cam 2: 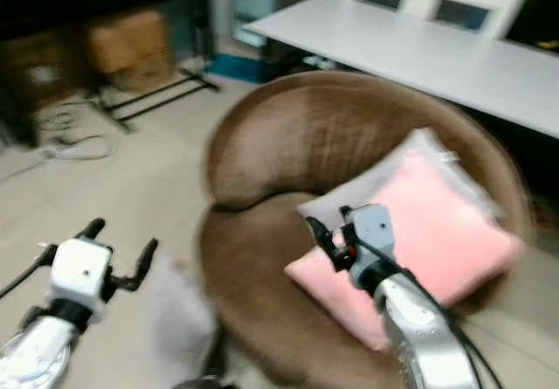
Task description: Move the pillow to the sofa from floor
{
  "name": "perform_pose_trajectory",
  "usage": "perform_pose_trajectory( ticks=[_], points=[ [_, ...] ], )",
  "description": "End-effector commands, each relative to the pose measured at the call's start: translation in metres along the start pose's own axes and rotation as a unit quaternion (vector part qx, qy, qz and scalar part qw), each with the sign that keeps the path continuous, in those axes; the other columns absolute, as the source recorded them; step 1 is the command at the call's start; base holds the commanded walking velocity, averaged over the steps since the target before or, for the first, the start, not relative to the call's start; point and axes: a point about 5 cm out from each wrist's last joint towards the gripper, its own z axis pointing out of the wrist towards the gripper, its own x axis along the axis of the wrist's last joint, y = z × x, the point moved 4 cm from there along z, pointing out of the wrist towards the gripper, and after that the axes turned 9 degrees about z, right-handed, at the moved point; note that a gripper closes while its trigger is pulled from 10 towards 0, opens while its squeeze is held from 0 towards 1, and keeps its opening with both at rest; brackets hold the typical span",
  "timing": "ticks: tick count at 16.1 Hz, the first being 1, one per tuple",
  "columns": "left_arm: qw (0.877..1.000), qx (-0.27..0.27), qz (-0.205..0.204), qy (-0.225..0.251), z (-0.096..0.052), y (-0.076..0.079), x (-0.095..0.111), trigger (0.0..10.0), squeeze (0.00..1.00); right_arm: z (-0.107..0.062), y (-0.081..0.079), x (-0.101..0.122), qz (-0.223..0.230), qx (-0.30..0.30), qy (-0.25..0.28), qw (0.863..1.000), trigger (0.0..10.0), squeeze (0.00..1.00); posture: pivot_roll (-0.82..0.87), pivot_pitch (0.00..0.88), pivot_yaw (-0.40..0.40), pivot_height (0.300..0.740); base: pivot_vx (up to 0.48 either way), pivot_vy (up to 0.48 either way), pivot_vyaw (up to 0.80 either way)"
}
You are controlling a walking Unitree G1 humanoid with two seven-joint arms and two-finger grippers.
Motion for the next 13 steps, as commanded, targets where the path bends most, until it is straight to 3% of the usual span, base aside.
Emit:
perform_pose_trajectory(
  ticks=[1, 7, 11, 13],
  points=[
    [1.000, 0.007, 0.011, 0.002, -0.001, -0.004, 0.001, 10.0, 0.00, 0.003, -0.001, 0.003, -0.007, 0.003, 0.004, 1.000, 10.0, 0.00, -0.03, 0.000, -0.043, 0.740, 0.000, 0.311, 0.00],
    [1.000, 0.014, 0.013, -0.004, -0.003, -0.005, -0.002, 10.0, 0.00, 0.005, 0.010, -0.009, 0.009, -0.027, -0.021, 0.999, 10.0, 0.00, -0.02, 0.000, -0.054, 0.740, 0.000, 0.310, 0.00],
    [0.999, 0.032, 0.010, -0.008, -0.004, -0.010, -0.003, 10.0, 0.00, -0.006, 0.017, -0.036, 0.124, -0.134, -0.027, 0.983, 10.0, 0.00, -0.02, 0.000, -0.052, 0.740, 0.000, 0.142, 0.00],
    [0.999, 0.030, 0.008, -0.007, -0.003, -0.009, -0.002, 10.0, 0.00, -0.008, 0.008, -0.041, 0.131, -0.133, -0.032, 0.982, 10.0, 0.00, -0.03, 0.000, -0.043, 0.740, 0.000, 0.000, 0.00]
  ],
)
